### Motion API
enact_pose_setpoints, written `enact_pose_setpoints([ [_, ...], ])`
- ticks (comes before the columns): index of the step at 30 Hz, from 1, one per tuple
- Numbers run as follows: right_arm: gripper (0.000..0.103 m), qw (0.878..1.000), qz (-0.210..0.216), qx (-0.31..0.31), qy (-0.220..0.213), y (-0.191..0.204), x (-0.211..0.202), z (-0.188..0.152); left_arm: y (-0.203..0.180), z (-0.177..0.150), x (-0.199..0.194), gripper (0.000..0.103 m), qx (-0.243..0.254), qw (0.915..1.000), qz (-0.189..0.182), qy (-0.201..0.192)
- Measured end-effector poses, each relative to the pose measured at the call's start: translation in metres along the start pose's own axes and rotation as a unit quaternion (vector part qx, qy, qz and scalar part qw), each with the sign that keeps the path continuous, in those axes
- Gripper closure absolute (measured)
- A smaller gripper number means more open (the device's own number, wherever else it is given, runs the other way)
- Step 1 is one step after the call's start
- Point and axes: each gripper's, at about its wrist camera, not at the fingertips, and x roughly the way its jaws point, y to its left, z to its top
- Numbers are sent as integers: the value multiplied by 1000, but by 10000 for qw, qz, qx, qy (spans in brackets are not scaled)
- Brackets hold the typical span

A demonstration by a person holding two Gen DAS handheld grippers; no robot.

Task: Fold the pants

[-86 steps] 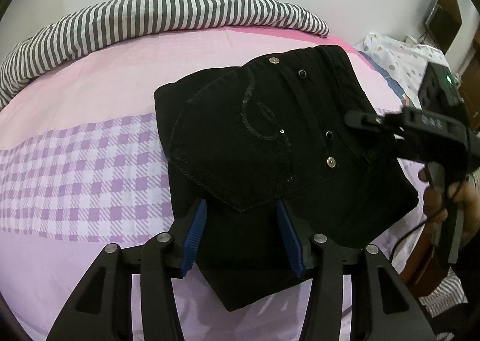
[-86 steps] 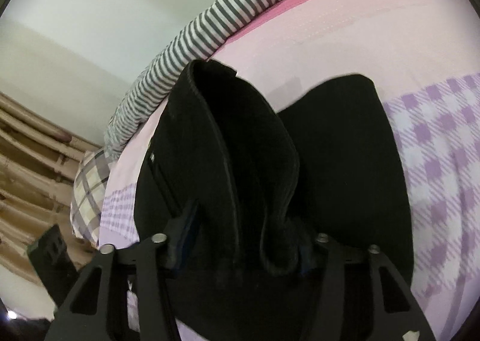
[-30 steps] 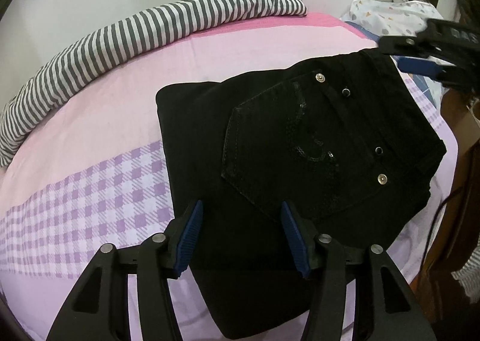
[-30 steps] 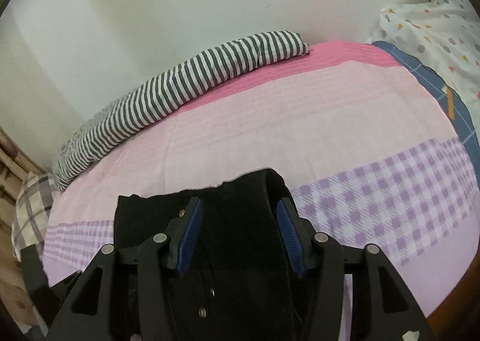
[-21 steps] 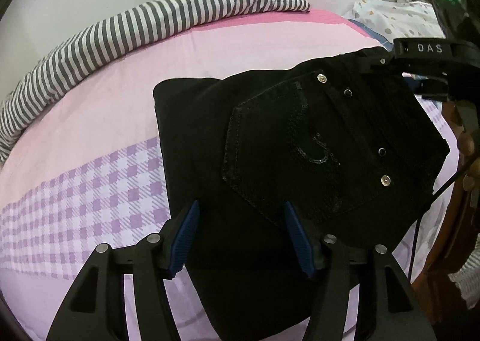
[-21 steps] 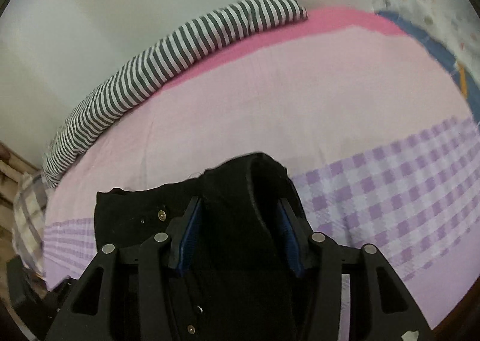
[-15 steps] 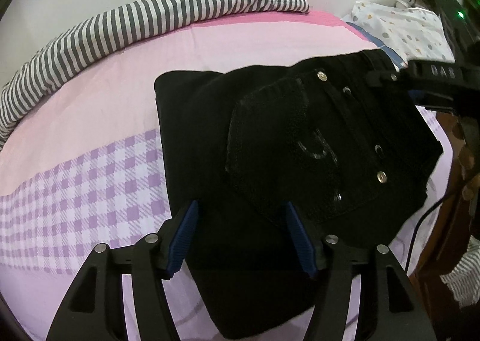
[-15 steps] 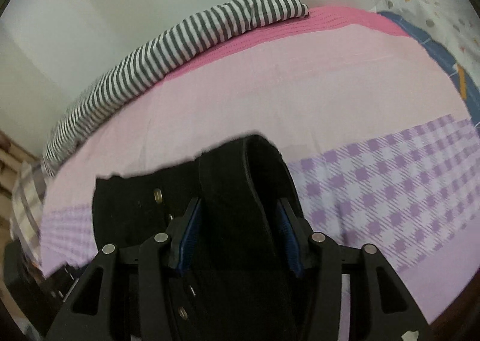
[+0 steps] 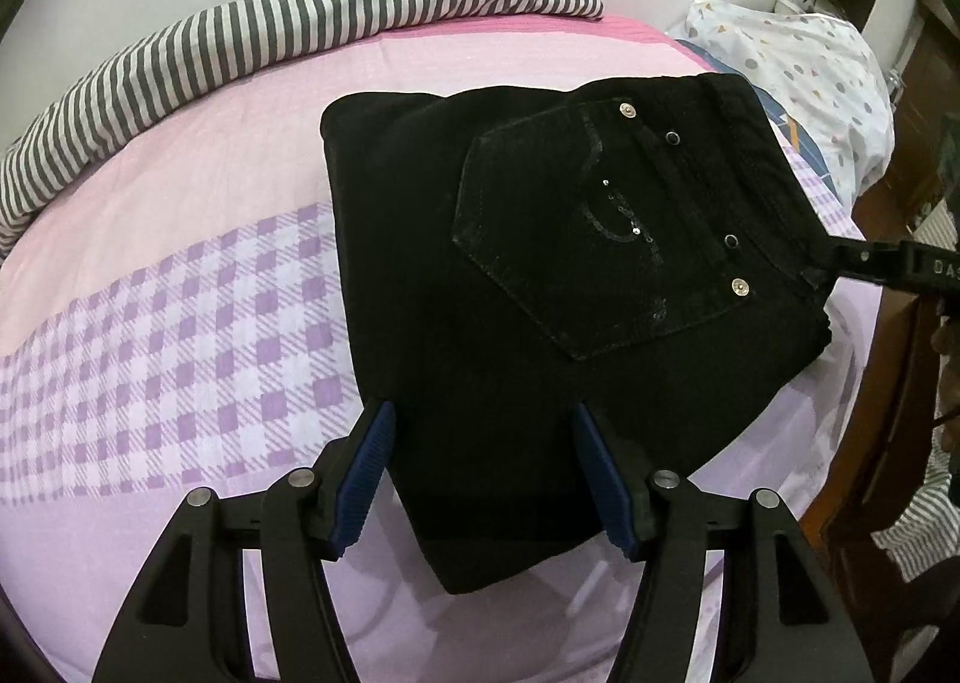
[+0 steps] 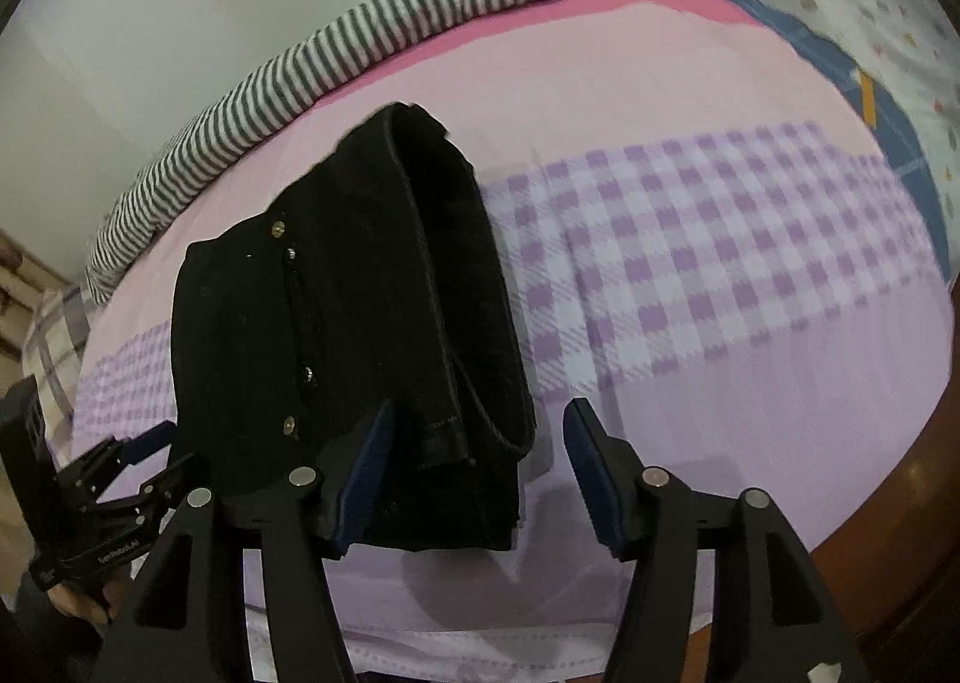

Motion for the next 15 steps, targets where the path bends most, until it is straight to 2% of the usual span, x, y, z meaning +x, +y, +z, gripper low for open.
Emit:
enact_pose_setpoints([
  [4,47,9995,188,239,57,-11,8,-2,5,1,-3,39,-71,9999,-92,36],
  [7,46,9986,418,301,109,-15,6,0,20,3,-9,39,-294,9990,-329,48],
  [9,46,9956,775,494,205,-23,6,1,32,3,-15,39,-567,9967,-585,27],
  [13,45,9814,1584,1000,423,-47,13,-1,61,3,-20,39,-1160,9884,-983,52],
  [15,45,9759,1798,1137,483,-55,16,-3,71,4,-19,39,-1389,9840,-1114,109],
])
